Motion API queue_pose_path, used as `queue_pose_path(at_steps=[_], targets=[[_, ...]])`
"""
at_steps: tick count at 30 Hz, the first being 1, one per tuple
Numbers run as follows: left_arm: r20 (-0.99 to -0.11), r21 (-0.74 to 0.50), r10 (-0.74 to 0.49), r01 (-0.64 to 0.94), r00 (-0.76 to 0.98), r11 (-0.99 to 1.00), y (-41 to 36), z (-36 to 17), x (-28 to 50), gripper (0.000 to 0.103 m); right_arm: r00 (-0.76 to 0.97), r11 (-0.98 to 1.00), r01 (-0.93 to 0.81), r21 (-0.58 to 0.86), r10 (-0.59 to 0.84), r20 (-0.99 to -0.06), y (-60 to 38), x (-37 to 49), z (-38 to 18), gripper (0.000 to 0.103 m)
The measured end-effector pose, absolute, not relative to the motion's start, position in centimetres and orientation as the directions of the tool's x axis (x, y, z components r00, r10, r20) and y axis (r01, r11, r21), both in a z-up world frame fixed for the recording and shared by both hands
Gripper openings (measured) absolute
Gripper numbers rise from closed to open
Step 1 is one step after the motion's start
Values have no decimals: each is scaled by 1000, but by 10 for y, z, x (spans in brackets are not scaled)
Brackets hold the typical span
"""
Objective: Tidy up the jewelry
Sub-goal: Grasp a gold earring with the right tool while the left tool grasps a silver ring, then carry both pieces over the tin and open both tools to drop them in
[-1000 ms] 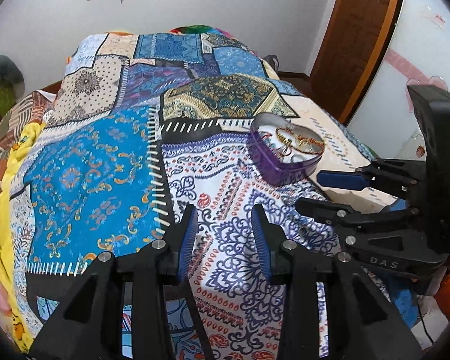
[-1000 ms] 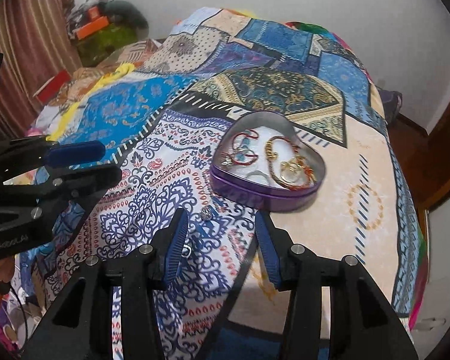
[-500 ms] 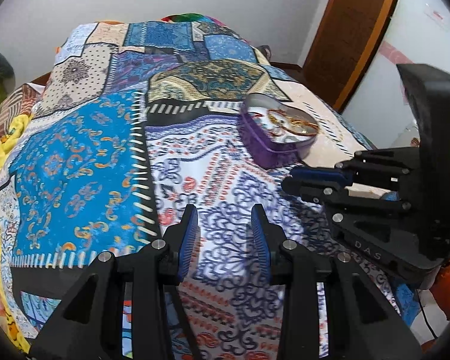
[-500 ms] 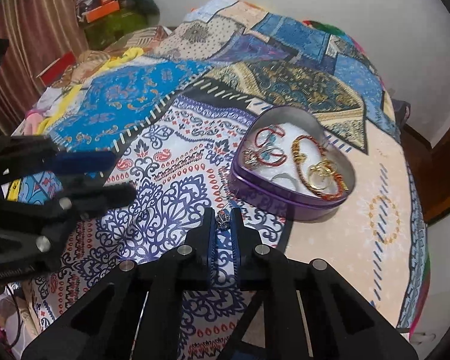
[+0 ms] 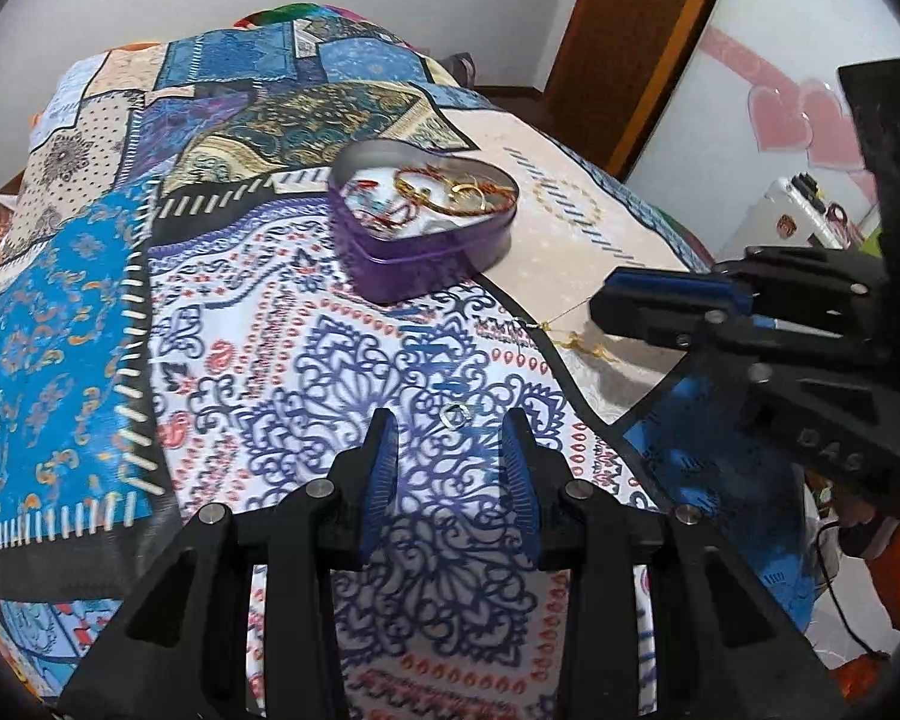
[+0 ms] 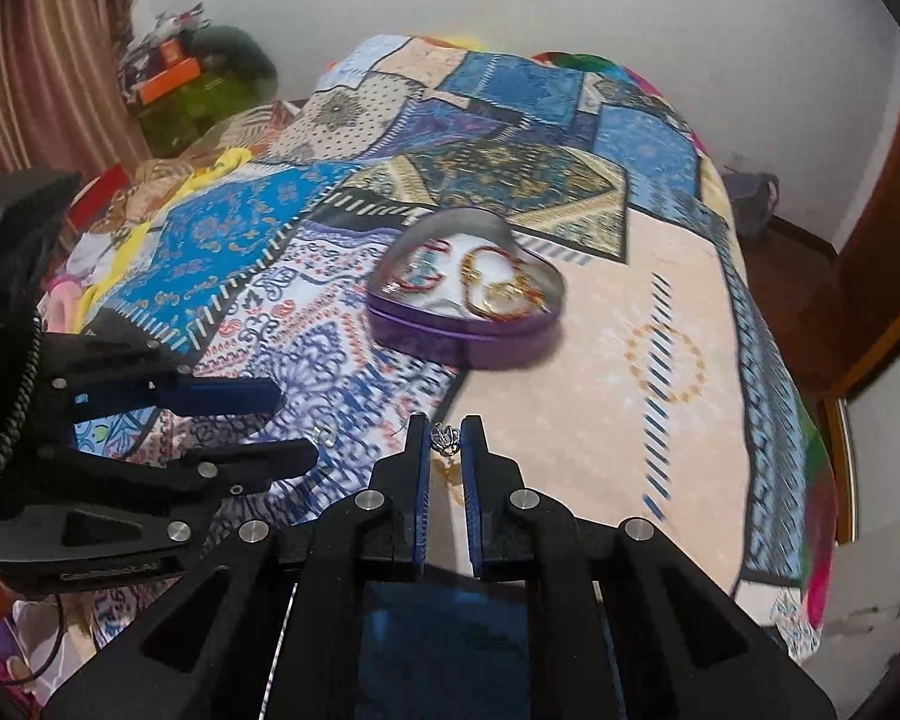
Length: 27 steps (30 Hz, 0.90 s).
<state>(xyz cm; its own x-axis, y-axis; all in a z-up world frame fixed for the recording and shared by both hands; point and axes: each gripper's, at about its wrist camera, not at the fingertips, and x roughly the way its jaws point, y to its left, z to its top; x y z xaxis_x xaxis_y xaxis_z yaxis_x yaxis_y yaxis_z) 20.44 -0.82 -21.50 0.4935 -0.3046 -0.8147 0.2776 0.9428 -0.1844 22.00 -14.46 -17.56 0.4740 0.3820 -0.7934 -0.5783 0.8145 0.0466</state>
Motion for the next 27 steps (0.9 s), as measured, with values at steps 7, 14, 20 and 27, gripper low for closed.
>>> queue_pose_path(at_steps=[7,14,20,27], targets=[[-812,-160,-286,278,508,947,-16,-220,208,20,469,825,-560,73,389,-793,-156,220,-179,9],[-811,-161,-283,270,512,949,-12,-222,208,9,470,821,-564,85,404,-785,-156,218,-179,9],[-805,-151,-272,260,528,954,-10,-215,206,9,481,817,-571,81,414,-773,-155,219,-172,9],[-758,-128,-248,234,603,964,0,-185,212,9,530,812,-582,46,422,-736,-150,228,-149,9]])
